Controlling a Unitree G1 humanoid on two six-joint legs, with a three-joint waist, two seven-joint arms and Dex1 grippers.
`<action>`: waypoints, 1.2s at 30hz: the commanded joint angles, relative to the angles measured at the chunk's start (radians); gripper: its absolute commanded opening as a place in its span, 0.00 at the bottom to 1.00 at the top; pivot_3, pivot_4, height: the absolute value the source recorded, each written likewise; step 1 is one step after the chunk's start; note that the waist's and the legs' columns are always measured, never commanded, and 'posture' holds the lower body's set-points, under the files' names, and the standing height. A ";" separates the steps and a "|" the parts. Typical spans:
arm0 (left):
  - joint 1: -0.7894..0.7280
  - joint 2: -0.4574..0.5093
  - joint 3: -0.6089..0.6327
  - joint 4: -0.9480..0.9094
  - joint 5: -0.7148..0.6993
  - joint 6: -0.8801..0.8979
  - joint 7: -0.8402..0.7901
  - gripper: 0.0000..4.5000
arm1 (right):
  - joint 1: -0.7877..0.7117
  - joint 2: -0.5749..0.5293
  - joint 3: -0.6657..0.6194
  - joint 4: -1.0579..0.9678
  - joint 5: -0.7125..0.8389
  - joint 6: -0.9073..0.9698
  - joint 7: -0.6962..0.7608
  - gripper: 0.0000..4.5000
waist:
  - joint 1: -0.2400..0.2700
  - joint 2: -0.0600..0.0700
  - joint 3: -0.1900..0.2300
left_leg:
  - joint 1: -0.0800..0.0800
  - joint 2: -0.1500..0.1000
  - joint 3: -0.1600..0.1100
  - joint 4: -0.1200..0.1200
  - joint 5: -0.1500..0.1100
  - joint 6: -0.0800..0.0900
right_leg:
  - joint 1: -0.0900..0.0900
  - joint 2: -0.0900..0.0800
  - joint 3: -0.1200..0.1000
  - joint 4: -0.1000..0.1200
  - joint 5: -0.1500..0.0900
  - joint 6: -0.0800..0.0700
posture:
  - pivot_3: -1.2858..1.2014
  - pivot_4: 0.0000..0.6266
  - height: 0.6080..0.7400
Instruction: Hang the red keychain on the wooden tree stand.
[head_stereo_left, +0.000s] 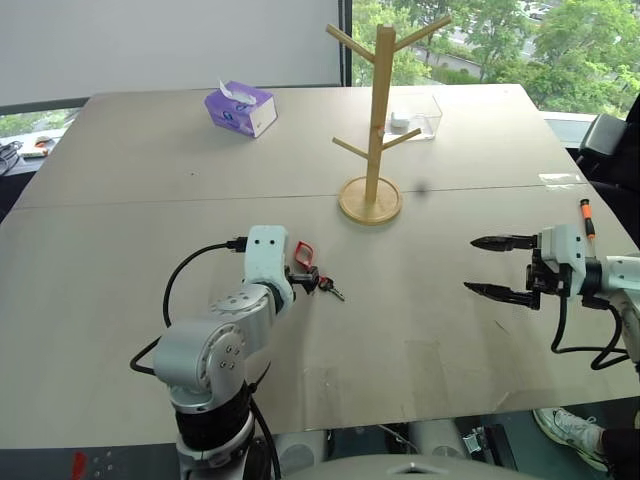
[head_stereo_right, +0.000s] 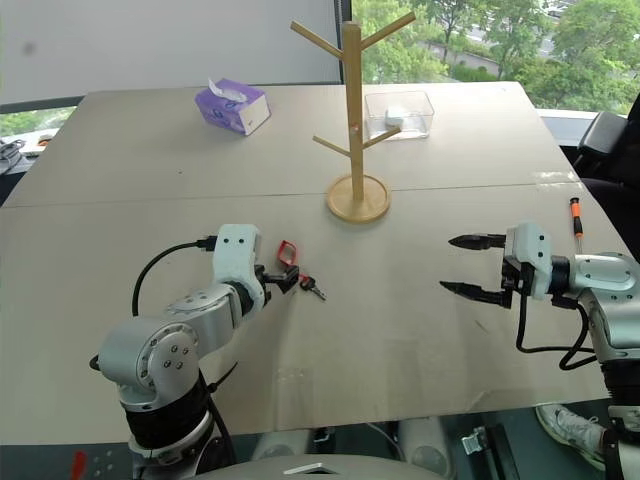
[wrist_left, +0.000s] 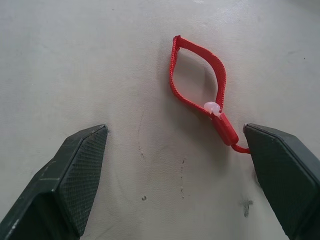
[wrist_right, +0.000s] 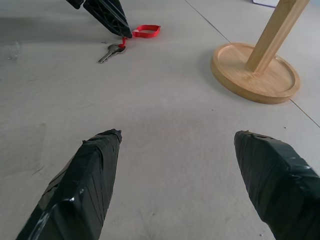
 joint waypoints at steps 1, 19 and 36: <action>-0.008 -0.007 -0.011 -0.008 0.015 0.001 -0.012 1.00 | -0.004 -0.017 -0.029 -0.034 0.017 0.006 -0.005 0.86 | 0.000 0.000 0.000 | 0.000 0.000 0.000 0.000 0.000 0.000 | 0.000 0.000 0.000 0.000 0.000 0.000 | 0.52 0.24 1.00; -0.016 -0.020 -0.016 -0.016 0.044 0.001 -0.049 0.00 | -0.004 -0.015 -0.024 -0.050 0.011 0.013 -0.017 0.87 | 0.000 0.000 0.000 | 0.000 0.000 0.000 0.000 0.000 0.000 | 0.000 0.000 0.000 0.000 0.000 0.000 | 0.52 0.24 1.00; -0.093 0.146 -0.090 -0.103 0.058 -0.135 -0.154 0.00 | -0.058 0.021 -0.061 -0.060 0.064 0.063 -0.109 0.87 | -0.001 0.000 0.000 | -0.001 0.000 -0.001 0.000 0.000 0.000 | 0.000 0.000 0.000 0.000 0.000 0.000 | 0.52 0.24 1.00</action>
